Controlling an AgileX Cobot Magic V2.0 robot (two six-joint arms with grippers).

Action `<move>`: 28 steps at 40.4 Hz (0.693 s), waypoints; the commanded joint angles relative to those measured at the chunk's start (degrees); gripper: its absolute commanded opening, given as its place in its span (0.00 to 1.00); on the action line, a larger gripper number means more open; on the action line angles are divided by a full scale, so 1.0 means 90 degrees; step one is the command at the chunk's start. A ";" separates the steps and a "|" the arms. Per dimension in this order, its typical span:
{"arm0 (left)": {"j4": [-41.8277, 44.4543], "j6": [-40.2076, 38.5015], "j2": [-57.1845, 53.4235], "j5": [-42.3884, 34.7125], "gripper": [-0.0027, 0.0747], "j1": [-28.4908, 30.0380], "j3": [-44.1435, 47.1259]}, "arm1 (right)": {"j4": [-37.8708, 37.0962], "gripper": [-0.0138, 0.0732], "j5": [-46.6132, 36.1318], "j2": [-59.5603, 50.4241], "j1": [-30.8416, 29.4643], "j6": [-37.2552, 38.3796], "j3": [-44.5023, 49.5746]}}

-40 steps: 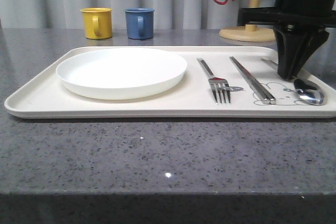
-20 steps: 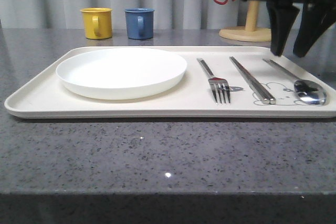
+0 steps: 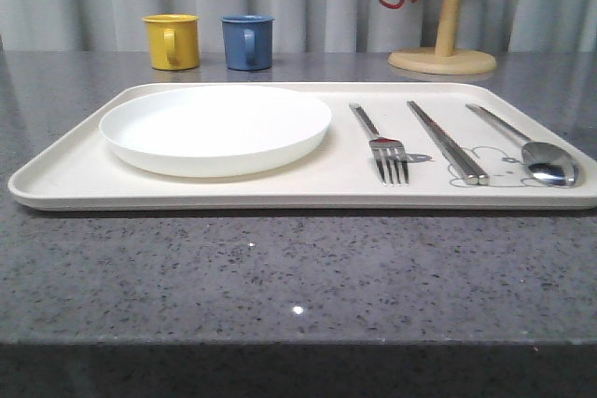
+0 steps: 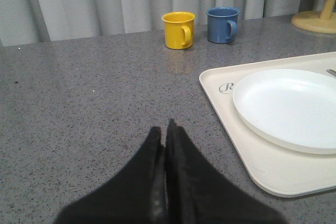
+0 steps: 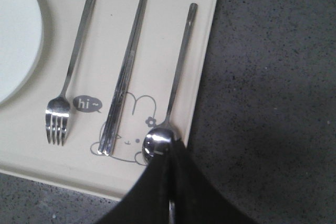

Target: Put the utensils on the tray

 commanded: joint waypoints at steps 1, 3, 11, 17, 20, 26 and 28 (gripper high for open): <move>-0.0020 -0.0038 0.0057 -0.0502 0.01 0.0013 -0.0154 | -0.0154 0.08 -0.1273 -0.1024 0.0004 -0.0154 0.0809; -0.0020 -0.0038 0.0057 -0.0502 0.01 0.0013 -0.0154 | -0.0308 0.08 -0.1757 -0.1484 0.0004 -0.0154 0.1352; -0.0020 -0.0038 0.0057 -0.0502 0.01 0.0013 -0.0154 | -0.0540 0.08 -0.3275 -0.3505 0.0004 -0.0154 0.3386; -0.0020 -0.0038 0.0057 -0.0502 0.01 0.0013 -0.0154 | -0.0540 0.08 -0.3523 -0.4988 0.0004 -0.0154 0.4496; -0.0020 -0.0038 0.0057 -0.0502 0.01 0.0013 -0.0154 | -0.0540 0.08 -0.3535 -0.5572 0.0004 -0.0154 0.4787; -0.0020 -0.0038 0.0057 -0.0502 0.01 0.0013 -0.0154 | -0.0540 0.08 -0.3465 -0.6473 0.0004 -0.0154 0.5078; -0.0020 -0.0038 0.0057 -0.0502 0.01 0.0013 -0.0154 | -0.0540 0.08 -0.3453 -0.6628 0.0004 -0.0154 0.5100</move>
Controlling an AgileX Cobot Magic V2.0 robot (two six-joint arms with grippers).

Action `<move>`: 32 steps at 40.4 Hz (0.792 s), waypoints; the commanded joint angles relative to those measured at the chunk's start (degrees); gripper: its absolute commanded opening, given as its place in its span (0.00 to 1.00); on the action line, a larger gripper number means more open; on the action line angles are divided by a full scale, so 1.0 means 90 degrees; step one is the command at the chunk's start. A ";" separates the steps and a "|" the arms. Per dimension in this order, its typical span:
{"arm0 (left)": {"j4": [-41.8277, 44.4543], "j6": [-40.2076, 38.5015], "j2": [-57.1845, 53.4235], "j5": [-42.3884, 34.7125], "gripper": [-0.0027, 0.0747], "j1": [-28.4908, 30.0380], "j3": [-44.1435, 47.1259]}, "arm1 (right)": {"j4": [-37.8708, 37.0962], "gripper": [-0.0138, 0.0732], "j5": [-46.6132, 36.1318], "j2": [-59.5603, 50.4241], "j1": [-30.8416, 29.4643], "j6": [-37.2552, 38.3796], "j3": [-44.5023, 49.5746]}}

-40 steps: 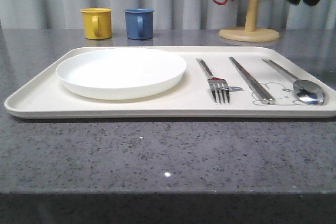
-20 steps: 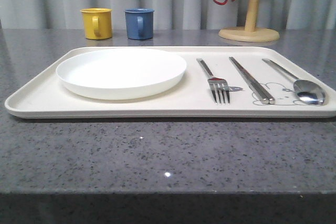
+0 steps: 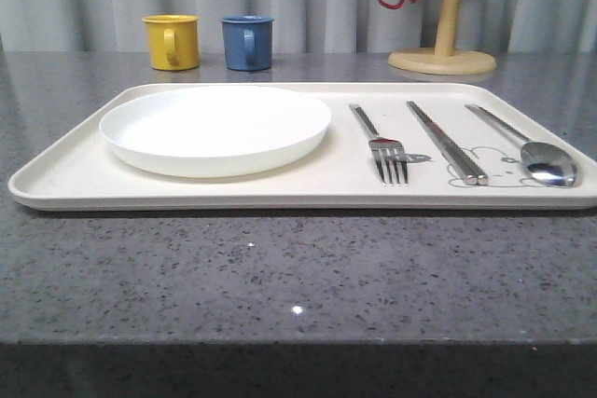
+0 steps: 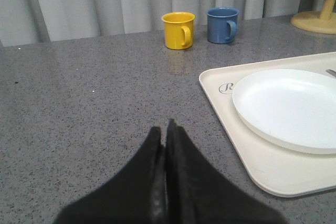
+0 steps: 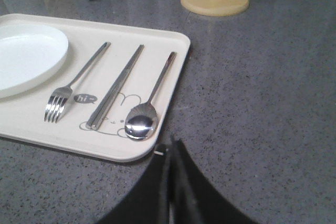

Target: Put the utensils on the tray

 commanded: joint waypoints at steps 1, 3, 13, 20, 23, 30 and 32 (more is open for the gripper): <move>-0.0020 -0.0038 0.0057 -0.0502 0.01 0.0013 -0.0154 | -0.0092 0.08 -0.0511 -0.0245 0.0004 -0.0070 -0.0110; -0.0020 -0.0038 0.0057 -0.0502 0.01 0.0013 -0.0154 | -0.0092 0.08 -0.0511 -0.0305 0.0004 -0.0070 -0.0110; -0.0020 -0.0038 0.0057 -0.0502 0.01 0.0013 -0.0154 | -0.0092 0.08 -0.0534 -0.0304 0.0004 -0.0070 -0.0110; -0.0020 -0.0038 0.0057 -0.0502 0.01 0.0013 -0.0154 | -0.0092 0.08 -0.0534 -0.0304 0.0004 -0.0070 -0.0110; -0.0020 -0.0038 0.0057 -0.0502 0.01 0.0013 -0.0154 | -0.0092 0.08 -0.0534 -0.0304 0.0004 -0.0070 -0.0110; -0.0020 -0.0038 0.0057 -0.0502 0.01 0.0013 -0.0154 | -0.0092 0.08 -0.0534 -0.0304 0.0004 -0.0070 -0.0110; -0.0020 -0.0038 0.0057 -0.0502 0.01 0.0013 -0.0154 | -0.0092 0.08 -0.0534 -0.0304 0.0004 -0.0070 -0.0110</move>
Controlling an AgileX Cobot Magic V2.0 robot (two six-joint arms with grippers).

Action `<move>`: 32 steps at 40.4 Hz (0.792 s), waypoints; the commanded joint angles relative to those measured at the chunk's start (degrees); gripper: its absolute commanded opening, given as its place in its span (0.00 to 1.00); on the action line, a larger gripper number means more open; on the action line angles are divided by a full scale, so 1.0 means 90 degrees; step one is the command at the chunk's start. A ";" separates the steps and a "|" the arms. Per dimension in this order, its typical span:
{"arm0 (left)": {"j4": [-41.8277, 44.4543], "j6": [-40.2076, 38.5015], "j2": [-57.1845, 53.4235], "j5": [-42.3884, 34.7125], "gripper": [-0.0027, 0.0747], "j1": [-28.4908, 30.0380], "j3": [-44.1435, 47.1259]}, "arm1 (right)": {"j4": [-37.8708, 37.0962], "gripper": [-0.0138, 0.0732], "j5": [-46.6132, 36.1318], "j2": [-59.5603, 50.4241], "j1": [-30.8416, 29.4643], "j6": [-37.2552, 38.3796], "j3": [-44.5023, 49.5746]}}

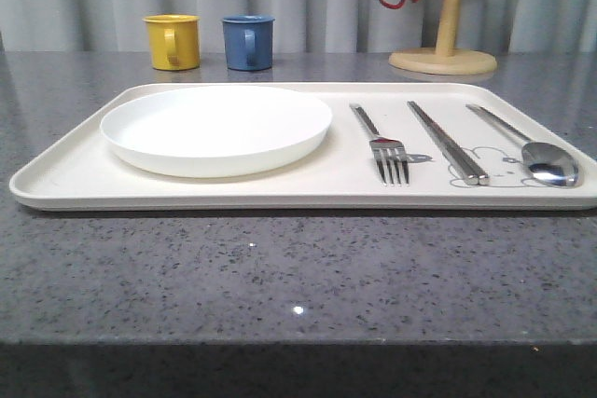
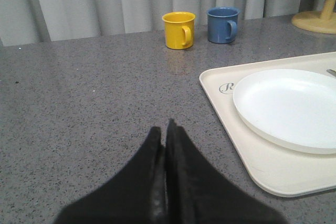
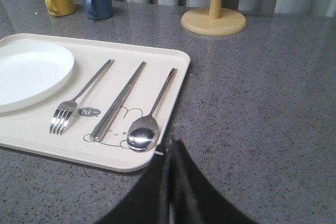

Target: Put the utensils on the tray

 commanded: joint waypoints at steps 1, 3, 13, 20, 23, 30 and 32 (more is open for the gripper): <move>-0.0020 -0.0038 0.0057 -0.0502 0.01 0.0013 -0.0154 | -0.0092 0.08 -0.0534 0.0068 0.0004 -0.0070 -0.0140; -0.0020 -0.0038 0.0057 -0.0502 0.01 0.0013 -0.0154 | -0.0092 0.08 -0.0534 0.0068 0.0004 -0.0070 -0.0140; -0.0071 -0.0038 -0.0303 -0.0803 0.01 0.0171 0.0313 | -0.0092 0.08 -0.0534 0.0068 0.0004 -0.0070 -0.0140; -0.0071 -0.0038 -0.1231 -0.0876 0.01 0.0675 0.1112 | -0.0092 0.08 -0.0534 0.0068 0.0004 -0.0070 -0.0140; -0.0071 -0.0038 -0.1564 -0.0929 0.01 0.0808 0.1413 | -0.0092 0.08 -0.0534 0.0068 0.0004 -0.0070 -0.0140; -0.0071 -0.0038 -0.1589 -0.1672 0.01 0.0879 0.2099 | -0.0092 0.08 -0.0531 0.0068 0.0004 -0.0070 -0.0140; -0.0071 -0.0038 -0.1589 -0.1988 0.01 0.0879 0.2272 | -0.0092 0.08 -0.0538 0.0068 0.0004 -0.0070 -0.0140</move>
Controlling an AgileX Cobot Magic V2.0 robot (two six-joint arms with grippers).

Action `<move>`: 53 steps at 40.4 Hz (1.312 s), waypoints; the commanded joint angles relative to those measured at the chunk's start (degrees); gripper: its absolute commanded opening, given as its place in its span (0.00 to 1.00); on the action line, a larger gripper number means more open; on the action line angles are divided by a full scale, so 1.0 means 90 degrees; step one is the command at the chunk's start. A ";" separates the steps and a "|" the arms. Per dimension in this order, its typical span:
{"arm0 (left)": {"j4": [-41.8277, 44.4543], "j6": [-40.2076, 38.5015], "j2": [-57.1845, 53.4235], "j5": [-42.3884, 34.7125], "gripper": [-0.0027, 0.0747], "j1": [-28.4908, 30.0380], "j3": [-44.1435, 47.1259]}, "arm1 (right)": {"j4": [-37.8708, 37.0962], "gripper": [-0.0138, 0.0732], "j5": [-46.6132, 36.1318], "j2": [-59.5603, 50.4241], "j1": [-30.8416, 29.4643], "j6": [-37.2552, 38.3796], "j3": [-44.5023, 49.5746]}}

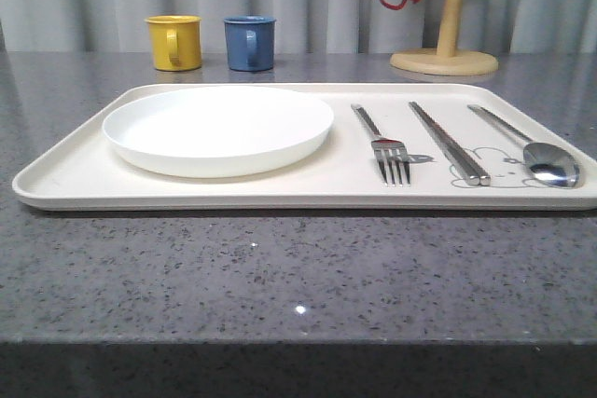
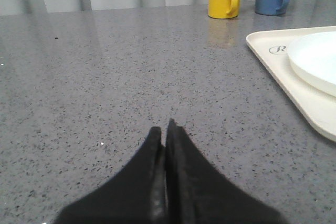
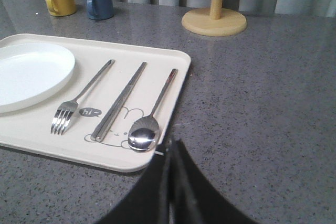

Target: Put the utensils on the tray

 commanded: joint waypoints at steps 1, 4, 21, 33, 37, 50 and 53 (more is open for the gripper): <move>-0.0071 -0.0038 -0.0134 -0.1106 0.01 0.0018 0.0139 | -0.0092 0.08 -0.0525 0.0073 0.0004 -0.0070 -0.0140; -0.0071 -0.0038 -0.0134 -0.1532 0.01 0.0018 0.0406 | -0.0092 0.08 -0.0525 0.0073 0.0004 -0.0070 -0.0140; -0.0071 -0.0038 -0.0134 -0.1458 0.01 0.0018 0.0458 | -0.0092 0.08 -0.0525 0.0073 0.0004 -0.0070 -0.0140; -0.0071 -0.0038 -0.0134 -0.1458 0.01 0.0018 0.0458 | -0.0092 0.08 -0.0525 0.0073 0.0004 -0.0070 -0.0140; -0.0071 -0.0038 -0.0134 -0.1458 0.01 0.0018 0.0458 | -0.0092 0.08 -0.0525 0.0073 0.0004 -0.0070 -0.0140; -0.0071 -0.0038 -0.0134 -0.1458 0.01 0.0018 0.0458 | -0.0169 0.08 -0.0872 0.0053 -0.0066 -0.0084 0.0090; -0.0071 -0.0038 -0.0134 -0.1458 0.01 0.0018 0.0458 | -0.0053 0.08 -0.1279 0.0053 -0.0335 -0.0083 0.0451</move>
